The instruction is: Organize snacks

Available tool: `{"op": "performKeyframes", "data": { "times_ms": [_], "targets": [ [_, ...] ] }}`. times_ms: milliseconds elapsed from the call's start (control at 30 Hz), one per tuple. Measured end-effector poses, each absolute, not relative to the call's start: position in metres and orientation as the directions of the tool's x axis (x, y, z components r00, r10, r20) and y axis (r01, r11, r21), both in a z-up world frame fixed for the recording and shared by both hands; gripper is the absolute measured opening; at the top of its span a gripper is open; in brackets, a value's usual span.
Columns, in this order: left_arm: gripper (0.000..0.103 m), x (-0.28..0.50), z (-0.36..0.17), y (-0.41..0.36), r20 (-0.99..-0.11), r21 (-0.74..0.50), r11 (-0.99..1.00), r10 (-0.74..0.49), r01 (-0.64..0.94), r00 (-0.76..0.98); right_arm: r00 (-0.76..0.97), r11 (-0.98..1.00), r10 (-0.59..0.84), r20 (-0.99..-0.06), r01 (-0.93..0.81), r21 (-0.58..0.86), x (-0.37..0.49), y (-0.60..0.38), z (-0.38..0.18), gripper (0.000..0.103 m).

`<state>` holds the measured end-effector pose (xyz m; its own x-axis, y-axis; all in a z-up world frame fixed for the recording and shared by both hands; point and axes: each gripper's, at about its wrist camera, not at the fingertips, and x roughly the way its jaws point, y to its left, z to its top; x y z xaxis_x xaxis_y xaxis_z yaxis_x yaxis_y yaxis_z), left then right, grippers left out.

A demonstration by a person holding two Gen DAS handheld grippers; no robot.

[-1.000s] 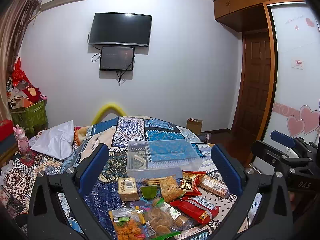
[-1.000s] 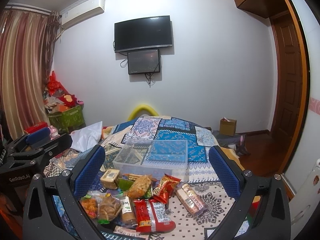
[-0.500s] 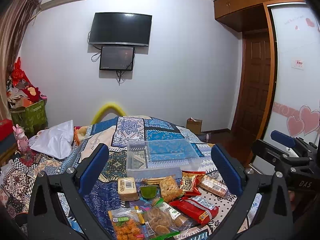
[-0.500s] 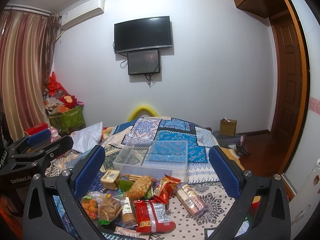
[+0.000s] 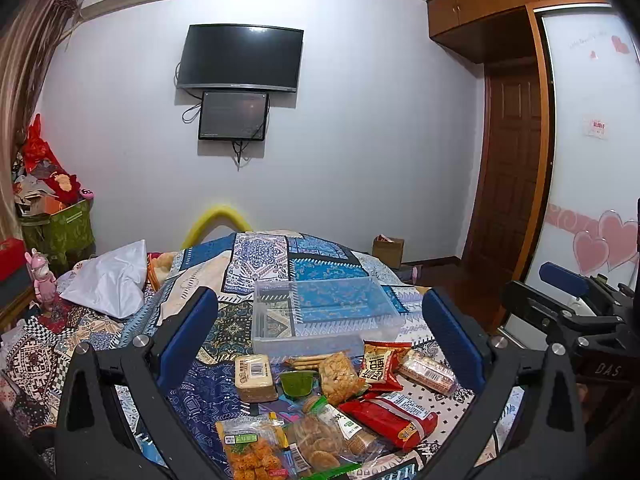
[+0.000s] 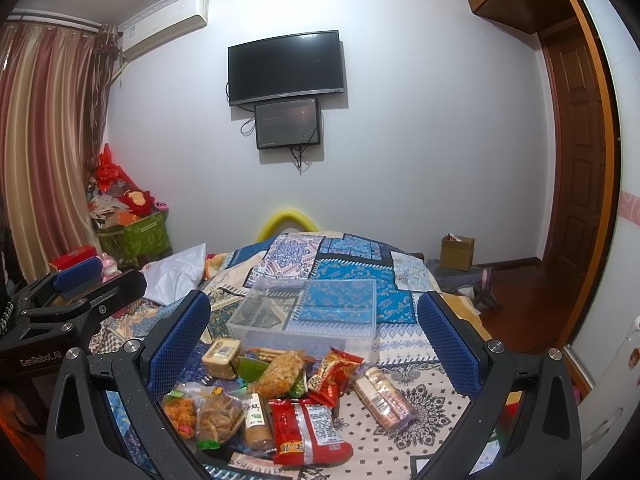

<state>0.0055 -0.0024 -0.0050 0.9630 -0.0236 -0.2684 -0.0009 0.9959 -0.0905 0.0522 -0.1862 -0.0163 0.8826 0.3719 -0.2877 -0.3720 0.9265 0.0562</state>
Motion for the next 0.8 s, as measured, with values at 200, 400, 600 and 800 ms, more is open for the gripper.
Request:
{"op": "performKeyframes", "data": {
  "times_ms": [200,400,600,800],
  "targets": [
    [0.103,0.011,-0.009,0.000,-0.288,-0.091,0.996,-0.037,0.011,0.957,0.877,0.926,0.373,-0.304,-0.373,0.061,0.057,-0.185,-0.020,0.103],
    [0.102,0.025,-0.021,0.007,-0.346,-0.086,0.996,-0.036,0.006,0.938,0.851,0.923,0.378,-0.366,-0.379,0.072,0.071,-0.185,-0.036,0.103],
    [0.083,0.054,-0.055,0.026,-0.490,-0.100,0.994,-0.022,-0.031,0.871,0.804,0.923,0.370,-0.465,-0.377,0.083,0.092,-0.187,-0.065,0.103],
    [0.078,0.070,-0.097,0.044,-0.607,-0.097,0.992,0.002,-0.077,0.795,0.731,0.915,0.381,-0.566,-0.387,0.117,0.109,-0.190,-0.095,0.092]
  ]
}}
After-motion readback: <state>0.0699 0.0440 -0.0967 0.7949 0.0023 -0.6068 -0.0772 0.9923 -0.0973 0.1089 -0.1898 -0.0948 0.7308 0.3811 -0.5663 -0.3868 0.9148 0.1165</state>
